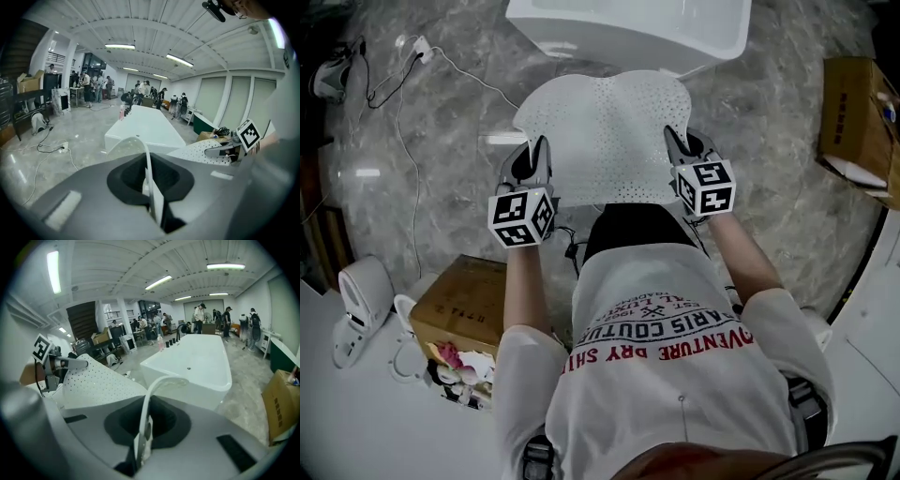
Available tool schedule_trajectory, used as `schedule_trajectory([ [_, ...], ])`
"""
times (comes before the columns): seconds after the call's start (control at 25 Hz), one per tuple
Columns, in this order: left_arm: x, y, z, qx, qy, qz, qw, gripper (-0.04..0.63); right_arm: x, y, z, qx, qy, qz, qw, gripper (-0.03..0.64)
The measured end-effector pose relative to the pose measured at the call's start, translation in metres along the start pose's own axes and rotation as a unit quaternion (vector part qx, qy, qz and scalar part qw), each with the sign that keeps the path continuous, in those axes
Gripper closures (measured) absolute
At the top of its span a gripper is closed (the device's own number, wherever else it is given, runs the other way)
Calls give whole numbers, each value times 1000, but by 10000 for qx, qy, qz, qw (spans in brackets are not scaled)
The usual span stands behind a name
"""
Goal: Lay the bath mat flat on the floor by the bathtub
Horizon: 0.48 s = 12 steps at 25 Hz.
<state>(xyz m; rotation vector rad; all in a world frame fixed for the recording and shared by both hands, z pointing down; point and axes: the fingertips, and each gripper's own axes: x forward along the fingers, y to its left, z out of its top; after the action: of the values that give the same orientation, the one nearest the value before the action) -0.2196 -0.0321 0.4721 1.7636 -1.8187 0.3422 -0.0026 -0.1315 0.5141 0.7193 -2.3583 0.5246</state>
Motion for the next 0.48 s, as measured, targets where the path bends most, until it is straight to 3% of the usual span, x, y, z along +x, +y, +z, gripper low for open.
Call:
schedule_trajectory([
  [0.2, 63, 13, -29, 328, 240, -273, 9988, 575, 43, -31, -42, 193, 196, -202, 9994, 600],
  [0.48, 148, 55, -84, 464, 569, -650, 9952, 575, 115, -62, -88, 655, 144, -798, 9945, 600],
])
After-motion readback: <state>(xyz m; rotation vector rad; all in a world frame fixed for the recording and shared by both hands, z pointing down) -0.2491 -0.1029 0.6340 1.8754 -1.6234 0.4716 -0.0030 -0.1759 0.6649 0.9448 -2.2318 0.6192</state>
